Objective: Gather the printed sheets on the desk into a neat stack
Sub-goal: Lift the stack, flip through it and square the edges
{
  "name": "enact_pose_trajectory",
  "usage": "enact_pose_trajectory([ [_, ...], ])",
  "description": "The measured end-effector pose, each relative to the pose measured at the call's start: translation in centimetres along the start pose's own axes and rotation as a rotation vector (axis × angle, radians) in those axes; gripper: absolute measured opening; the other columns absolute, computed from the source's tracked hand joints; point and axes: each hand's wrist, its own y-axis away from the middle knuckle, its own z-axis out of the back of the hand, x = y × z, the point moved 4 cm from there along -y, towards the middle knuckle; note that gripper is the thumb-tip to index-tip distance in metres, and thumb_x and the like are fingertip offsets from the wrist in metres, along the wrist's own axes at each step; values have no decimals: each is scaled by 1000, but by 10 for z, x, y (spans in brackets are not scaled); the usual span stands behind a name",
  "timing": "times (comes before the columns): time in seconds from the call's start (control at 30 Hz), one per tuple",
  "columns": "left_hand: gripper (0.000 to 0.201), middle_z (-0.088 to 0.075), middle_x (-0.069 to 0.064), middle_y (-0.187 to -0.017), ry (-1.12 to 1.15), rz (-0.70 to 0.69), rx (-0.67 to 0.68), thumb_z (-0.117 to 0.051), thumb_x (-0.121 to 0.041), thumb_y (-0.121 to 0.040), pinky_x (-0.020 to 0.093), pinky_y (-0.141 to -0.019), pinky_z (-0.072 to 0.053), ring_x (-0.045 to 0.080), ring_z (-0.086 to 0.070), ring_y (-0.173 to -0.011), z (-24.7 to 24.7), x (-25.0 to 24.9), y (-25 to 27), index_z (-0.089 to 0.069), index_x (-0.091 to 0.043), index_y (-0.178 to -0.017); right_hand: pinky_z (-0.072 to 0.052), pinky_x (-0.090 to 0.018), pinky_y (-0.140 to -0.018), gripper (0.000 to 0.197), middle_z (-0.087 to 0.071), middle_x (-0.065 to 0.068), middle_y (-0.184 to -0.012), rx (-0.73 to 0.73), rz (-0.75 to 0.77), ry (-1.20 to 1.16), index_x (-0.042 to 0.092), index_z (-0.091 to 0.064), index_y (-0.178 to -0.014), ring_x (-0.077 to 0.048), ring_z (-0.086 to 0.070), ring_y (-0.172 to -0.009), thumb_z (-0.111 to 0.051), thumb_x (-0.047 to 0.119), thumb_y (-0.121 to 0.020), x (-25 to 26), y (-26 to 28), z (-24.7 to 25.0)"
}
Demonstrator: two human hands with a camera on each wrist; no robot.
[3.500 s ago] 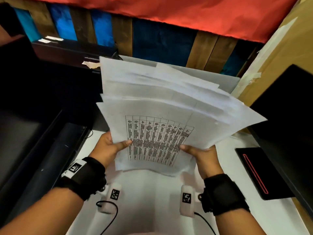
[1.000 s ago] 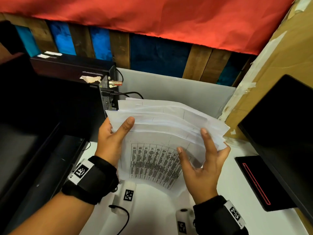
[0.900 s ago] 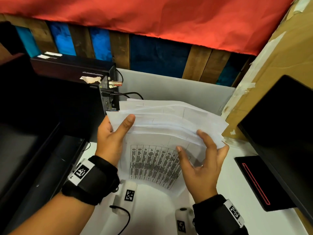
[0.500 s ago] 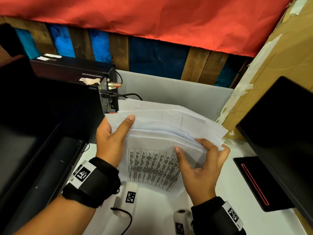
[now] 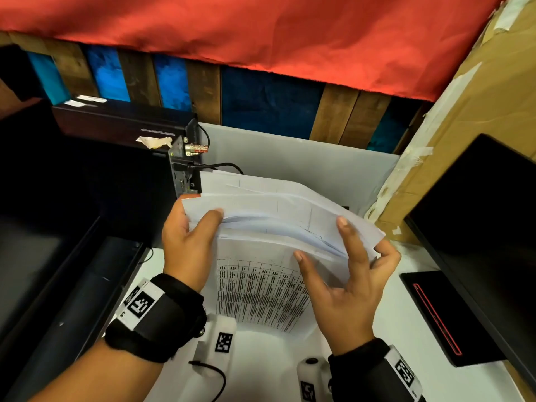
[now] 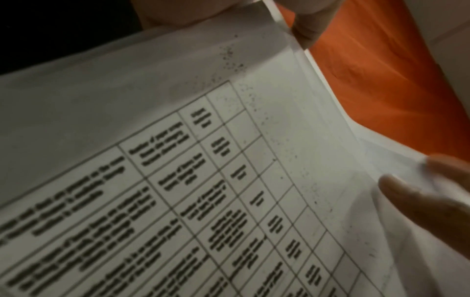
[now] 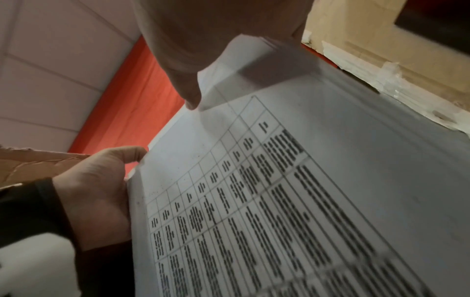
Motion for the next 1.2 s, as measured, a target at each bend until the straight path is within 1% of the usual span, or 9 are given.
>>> enact_pose_trajectory([
  [0.1,16,-70,-3,-91,25,-15,-2,-60,-16,-82,22,-73,-52,14,-68,-88,1,1,1,-60,-10,-96,-38,-2,-97,80,-30,5,-120,41,32,58,33,-45,-137,14,-36,-120,-86,36,-67,3,-3,0],
  [0.37,36,-61,1,-77,1,-18,-46,-70,-55,-71,25,-70,-49,12,-59,-73,-6,-13,0,-57,-22,-66,-35,3,-87,57,-33,9,-110,-25,-35,58,8,-56,-99,18,-41,-106,-92,26,-58,-1,-1,3],
  [0.5,45,-48,-9,-58,3,-1,-28,-69,-61,-68,23,-61,-42,8,-47,-58,-10,-20,-3,-49,-25,-50,-37,-3,-94,82,-34,-3,-118,-31,29,30,20,-41,-129,9,-38,-117,-90,26,-63,6,-1,5],
  [0.6,81,-49,22,-63,54,11,-22,-71,-70,-62,32,-65,-44,23,-49,-63,-12,-22,-4,-53,9,-65,-35,2,-90,95,-29,5,-117,10,-10,89,30,-35,-141,13,-37,-113,-89,34,-63,7,-4,4],
  [0.7,90,-53,41,-77,62,1,-21,-69,-68,-66,43,-69,-47,42,-55,-67,-12,-24,-4,-52,20,-76,-31,6,-89,79,-30,0,-118,-10,-14,108,8,-54,-127,17,-36,-112,-90,32,-60,7,-4,4],
  [0.83,45,-44,-1,-54,-2,-14,-26,-66,-40,-80,29,-61,-38,15,-42,-56,-11,-23,-3,-47,-10,-52,-35,0,-93,67,-34,-6,-119,-24,7,89,8,-56,-114,-1,-43,-110,-92,26,-60,4,-3,4],
  [0.97,14,-58,4,-73,-103,-42,-58,-56,-21,-79,33,-74,-43,19,-52,-76,-3,-11,-6,-61,-12,-70,-36,-6,-91,60,-33,-2,-122,15,32,105,19,-63,-120,1,-41,-110,-88,27,-66,1,1,3],
  [1.1,38,-60,0,-73,-115,-113,-37,-62,-43,-85,26,-75,-45,13,-55,-74,-5,-13,2,-59,-6,-76,-41,-7,-86,48,-34,3,-119,33,20,100,26,-67,-112,1,-43,-111,-88,22,-69,-2,1,1],
  [1.2,22,-59,-20,-67,-206,-152,-61,-72,-23,-83,5,-67,-40,-6,-52,-66,-7,-12,5,-59,-6,-77,-37,-3,-88,46,-42,-11,-115,35,44,114,27,-65,-118,4,-40,-111,-81,24,-75,-1,1,1],
])
